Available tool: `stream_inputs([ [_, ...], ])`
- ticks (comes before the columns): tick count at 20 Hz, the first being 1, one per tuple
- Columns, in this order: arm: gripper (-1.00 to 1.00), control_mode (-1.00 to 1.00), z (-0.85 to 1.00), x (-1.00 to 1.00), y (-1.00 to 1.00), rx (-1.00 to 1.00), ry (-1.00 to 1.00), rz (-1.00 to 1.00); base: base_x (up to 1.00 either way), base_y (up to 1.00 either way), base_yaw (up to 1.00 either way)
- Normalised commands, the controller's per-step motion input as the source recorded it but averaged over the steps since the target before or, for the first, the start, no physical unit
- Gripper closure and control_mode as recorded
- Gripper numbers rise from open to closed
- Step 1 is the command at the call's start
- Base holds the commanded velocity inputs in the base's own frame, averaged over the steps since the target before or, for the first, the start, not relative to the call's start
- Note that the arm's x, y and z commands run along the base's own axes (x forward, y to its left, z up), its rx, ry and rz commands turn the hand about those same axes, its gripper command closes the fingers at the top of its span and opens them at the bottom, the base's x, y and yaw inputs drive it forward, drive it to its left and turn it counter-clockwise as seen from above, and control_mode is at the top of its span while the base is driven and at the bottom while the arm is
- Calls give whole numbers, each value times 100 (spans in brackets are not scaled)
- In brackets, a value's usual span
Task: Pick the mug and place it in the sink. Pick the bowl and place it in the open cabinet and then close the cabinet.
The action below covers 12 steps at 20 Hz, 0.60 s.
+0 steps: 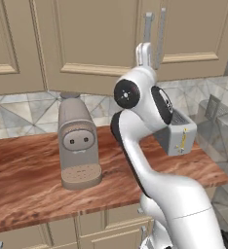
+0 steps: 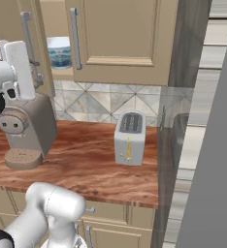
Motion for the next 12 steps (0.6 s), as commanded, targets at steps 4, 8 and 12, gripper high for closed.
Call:
stream_inputs([
  [4,-100,-100,-30,42,51,0,-9,11,0,0,0],
  [8,-100,-100,-33,53,78,0,-9,6,0,0,0],
  [12,-100,-100,-11,94,55,0,-2,1,0,0,0],
])
